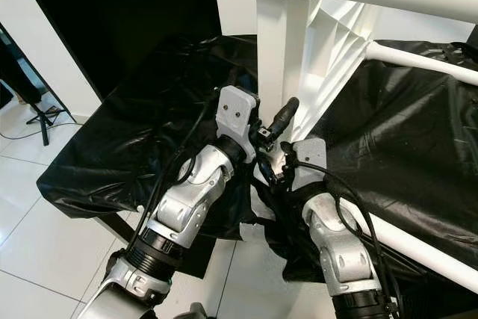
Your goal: Building children table
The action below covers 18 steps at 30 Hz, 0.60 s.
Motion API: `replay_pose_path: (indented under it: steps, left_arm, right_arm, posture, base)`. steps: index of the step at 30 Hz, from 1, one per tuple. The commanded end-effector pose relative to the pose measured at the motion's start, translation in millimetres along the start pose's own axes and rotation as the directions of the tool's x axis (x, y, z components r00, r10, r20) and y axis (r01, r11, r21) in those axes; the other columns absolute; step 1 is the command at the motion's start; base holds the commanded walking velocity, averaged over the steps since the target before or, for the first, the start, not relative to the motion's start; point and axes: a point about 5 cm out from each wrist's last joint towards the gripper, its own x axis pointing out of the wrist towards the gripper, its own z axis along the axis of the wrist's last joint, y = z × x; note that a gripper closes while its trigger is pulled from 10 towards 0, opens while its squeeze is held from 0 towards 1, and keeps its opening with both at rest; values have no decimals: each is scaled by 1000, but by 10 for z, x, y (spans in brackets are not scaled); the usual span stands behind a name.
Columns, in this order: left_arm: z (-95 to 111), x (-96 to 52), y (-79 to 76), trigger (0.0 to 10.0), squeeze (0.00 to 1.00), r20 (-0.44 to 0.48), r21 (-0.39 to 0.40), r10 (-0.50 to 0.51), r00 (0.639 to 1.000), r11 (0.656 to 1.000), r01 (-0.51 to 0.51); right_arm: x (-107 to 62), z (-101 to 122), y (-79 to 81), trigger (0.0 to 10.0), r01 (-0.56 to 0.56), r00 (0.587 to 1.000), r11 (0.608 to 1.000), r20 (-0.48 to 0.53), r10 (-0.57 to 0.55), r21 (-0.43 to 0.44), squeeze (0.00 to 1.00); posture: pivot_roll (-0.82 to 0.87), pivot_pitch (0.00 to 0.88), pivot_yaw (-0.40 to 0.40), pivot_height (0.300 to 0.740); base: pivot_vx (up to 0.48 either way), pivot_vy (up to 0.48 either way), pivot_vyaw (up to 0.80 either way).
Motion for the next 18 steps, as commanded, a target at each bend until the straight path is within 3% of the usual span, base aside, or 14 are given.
replay_pose_path:
  steps: [1,2,9,15,18]
  left_arm:
    - [-6,20,-41,0,0,-3,13,-40,999,999,40]
    - [-13,23,-36,0,0,-4,10,-32,999,999,32]
    - [-22,25,-35,0,0,-8,6,-29,1000,1000,29]
    - [-30,27,-24,0,0,-11,9,-28,1000,1000,28]
    - [-34,27,-13,0,0,-13,14,-22,1000,1000,22]
  right_arm:
    - [-16,70,-55,10000,52,998,998,37,-51,-27,0]
    - [-72,141,-117,10000,138,988,987,73,-133,-76,0]
    - [-152,193,-215,10000,282,956,947,129,-263,-152,0]
    - [-126,208,-192,10000,305,950,925,140,-279,-227,0]
    - [-112,153,-106,10000,241,970,945,91,-226,-220,0]
  posture:
    - [60,0,90,740]
    - [56,0,91,740]
    - [52,0,95,740]
    - [56,0,97,740]
    - [59,0,98,740]
  base:
    - [0,0,0]
    - [0,0,0]
    - [0,0,0]
    - [0,0,0]
    - [0,0,0]
